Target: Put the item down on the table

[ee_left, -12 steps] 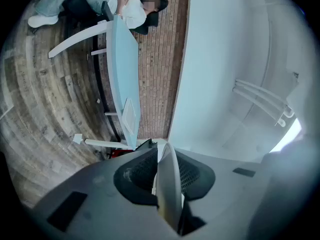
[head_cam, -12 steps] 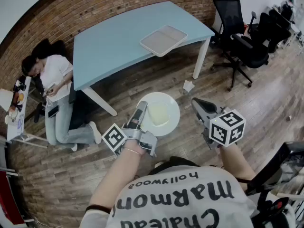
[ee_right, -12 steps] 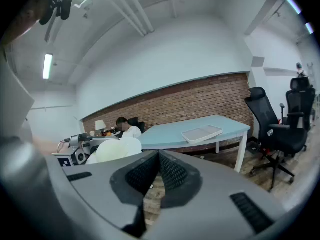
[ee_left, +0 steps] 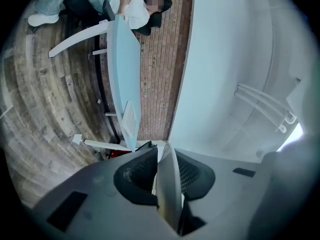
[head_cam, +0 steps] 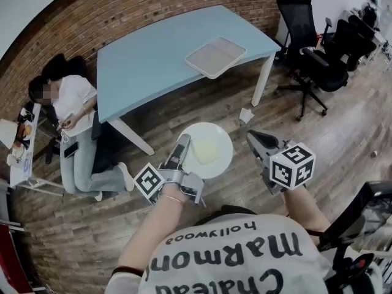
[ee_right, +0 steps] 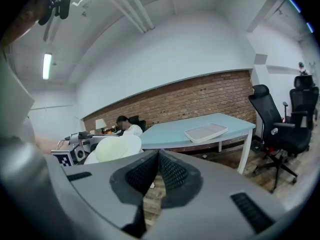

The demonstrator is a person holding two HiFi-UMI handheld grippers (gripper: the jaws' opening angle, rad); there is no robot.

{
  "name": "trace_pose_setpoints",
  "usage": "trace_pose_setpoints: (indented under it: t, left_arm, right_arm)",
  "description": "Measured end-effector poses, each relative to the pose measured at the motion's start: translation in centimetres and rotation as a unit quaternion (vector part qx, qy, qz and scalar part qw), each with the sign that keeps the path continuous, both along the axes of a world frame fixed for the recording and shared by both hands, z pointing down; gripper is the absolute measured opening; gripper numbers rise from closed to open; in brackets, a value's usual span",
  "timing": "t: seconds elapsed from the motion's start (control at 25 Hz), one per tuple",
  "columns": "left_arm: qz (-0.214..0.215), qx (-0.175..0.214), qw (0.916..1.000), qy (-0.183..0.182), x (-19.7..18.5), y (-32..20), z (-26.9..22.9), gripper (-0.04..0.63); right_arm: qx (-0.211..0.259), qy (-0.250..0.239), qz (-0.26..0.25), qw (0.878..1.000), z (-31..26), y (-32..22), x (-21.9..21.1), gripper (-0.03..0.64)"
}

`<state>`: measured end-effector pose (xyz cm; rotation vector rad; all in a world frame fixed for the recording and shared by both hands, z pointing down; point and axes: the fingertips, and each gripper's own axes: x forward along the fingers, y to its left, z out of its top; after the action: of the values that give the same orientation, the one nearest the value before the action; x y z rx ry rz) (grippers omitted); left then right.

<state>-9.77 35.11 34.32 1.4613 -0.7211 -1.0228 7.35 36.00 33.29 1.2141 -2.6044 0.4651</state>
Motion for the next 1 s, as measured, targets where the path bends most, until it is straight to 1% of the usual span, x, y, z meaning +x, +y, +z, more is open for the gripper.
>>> trace_pose_setpoints:
  t: [0.12, 0.32, 0.44, 0.64, 0.8, 0.92, 1.0]
  left_arm:
    - [0.001, -0.003, 1.0, 0.003, -1.0, -0.6, 0.4, 0.055]
    - [0.003, -0.003, 1.0, 0.003, -2.6, -2.2, 1.2, 0.055]
    - [0.009, -0.005, 0.9999, 0.007, -2.8, -3.2, 1.4, 0.055]
    - [0.006, -0.023, 0.9996, 0.013, -2.6, -5.5, 2.7, 0.055]
    - [0.009, -0.022, 0.9996, 0.016, -1.8, -8.1, 3.0, 0.055]
    - [0.001, -0.019, 0.9997, 0.012, -1.4, -10.3, 2.9, 0.055]
    - [-0.007, -0.023, 0.9997, 0.011, -1.1, -11.6, 3.2, 0.055]
  right_arm:
    - [-0.002, 0.002, 0.002, 1.0, 0.5, -0.6, -1.0, 0.011]
    - [0.003, -0.011, 0.017, 1.0, 1.0, -1.5, -1.9, 0.011]
    - [-0.004, -0.009, 0.025, 1.0, 1.6, -2.0, -2.0, 0.011]
    - [-0.017, -0.004, 0.029, 0.999, 2.4, -3.9, -1.5, 0.011]
    - [-0.026, -0.003, 0.014, 1.0, 3.0, -6.8, -1.2, 0.011]
    - [-0.037, -0.007, 0.0, 0.999, 3.6, -9.5, -1.0, 0.011]
    - [-0.039, 0.001, -0.01, 0.999, 3.8, -11.4, -0.7, 0.011]
